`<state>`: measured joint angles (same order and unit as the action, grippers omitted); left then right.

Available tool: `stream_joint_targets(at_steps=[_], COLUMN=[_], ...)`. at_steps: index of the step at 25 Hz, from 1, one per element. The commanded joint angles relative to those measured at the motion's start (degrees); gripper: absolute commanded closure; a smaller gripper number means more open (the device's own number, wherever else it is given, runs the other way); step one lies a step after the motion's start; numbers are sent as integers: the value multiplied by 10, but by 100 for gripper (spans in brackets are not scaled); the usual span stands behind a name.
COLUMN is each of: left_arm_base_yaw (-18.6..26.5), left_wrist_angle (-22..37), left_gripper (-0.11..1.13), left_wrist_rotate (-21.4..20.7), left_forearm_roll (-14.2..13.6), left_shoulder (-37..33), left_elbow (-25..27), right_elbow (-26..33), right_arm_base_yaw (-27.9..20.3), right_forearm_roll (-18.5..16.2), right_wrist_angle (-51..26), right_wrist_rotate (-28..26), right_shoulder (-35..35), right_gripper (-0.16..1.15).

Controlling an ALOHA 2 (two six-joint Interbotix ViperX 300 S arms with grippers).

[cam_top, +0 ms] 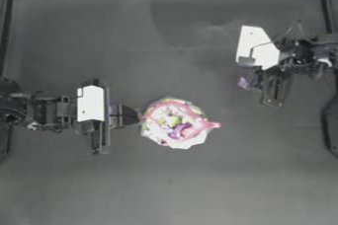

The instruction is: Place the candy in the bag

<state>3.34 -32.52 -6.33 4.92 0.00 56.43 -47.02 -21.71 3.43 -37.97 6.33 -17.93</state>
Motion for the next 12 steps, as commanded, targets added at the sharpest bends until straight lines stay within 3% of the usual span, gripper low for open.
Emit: stream_joint_targets(at_steps=[1,12], left_arm_base_yaw=[1,1], left_wrist_angle=[-4,-4], left_gripper=[98,98], left_wrist_rotate=[1,0], left_forearm_roll=[1,1], left_shoulder=[-13,-13], left_elbow=[-11,-11], right_elbow=[38,142], right_arm_base_yaw=[20,102], right_forearm_roll=[11,18], right_wrist_angle=[-12,-33], right_wrist_rotate=[-1,-6], right_shoulder=[-36,-25], right_gripper=[80,80])
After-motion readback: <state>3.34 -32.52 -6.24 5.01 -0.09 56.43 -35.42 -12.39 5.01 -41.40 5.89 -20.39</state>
